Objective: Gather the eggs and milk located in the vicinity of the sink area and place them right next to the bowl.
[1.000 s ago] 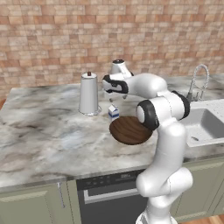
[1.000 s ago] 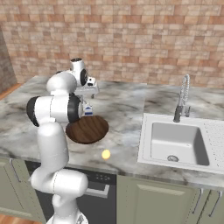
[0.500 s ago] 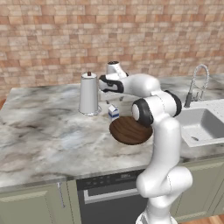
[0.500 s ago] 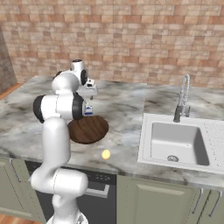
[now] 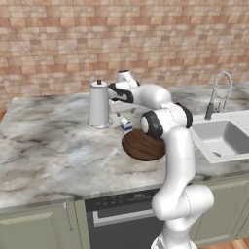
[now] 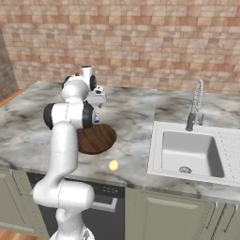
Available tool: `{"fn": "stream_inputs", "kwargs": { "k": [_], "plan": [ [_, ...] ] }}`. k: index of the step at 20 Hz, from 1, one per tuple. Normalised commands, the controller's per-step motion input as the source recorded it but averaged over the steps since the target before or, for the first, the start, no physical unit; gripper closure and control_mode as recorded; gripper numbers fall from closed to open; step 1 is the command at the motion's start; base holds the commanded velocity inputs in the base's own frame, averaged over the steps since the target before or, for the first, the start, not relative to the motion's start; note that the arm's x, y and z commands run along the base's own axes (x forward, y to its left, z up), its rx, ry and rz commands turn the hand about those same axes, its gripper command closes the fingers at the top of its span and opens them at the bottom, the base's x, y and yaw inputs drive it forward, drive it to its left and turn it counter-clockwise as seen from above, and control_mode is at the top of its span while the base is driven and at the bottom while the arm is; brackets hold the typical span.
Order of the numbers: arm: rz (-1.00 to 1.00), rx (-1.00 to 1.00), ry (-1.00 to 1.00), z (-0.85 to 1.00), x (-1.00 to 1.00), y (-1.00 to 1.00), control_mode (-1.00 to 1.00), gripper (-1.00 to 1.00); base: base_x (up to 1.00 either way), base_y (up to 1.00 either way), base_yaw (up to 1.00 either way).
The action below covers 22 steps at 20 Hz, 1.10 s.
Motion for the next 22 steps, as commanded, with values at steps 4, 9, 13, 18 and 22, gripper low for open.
{"fn": "stream_inputs", "kwargs": {
  "k": [4,9,13,18,22],
  "plan": [
    [0.00,0.00,0.09,-0.18,0.15,0.00,-1.00,-1.00,0.00,0.00,0.00],
    [0.00,0.00,0.13,-0.16,0.00,0.00,-1.00,-1.00,0.00,0.00,0.00],
    [0.00,0.00,0.11,-0.07,0.00,0.00,-1.00,-1.00,0.00,0.00,0.00],
    [0.00,0.00,0.07,-0.14,0.00,0.00,-1.00,-1.00,0.00,0.00,0.00],
    [0.00,0.00,0.08,-0.21,0.00,0.00,-1.00,-1.00,0.00,0.00,0.00]
  ]
}}
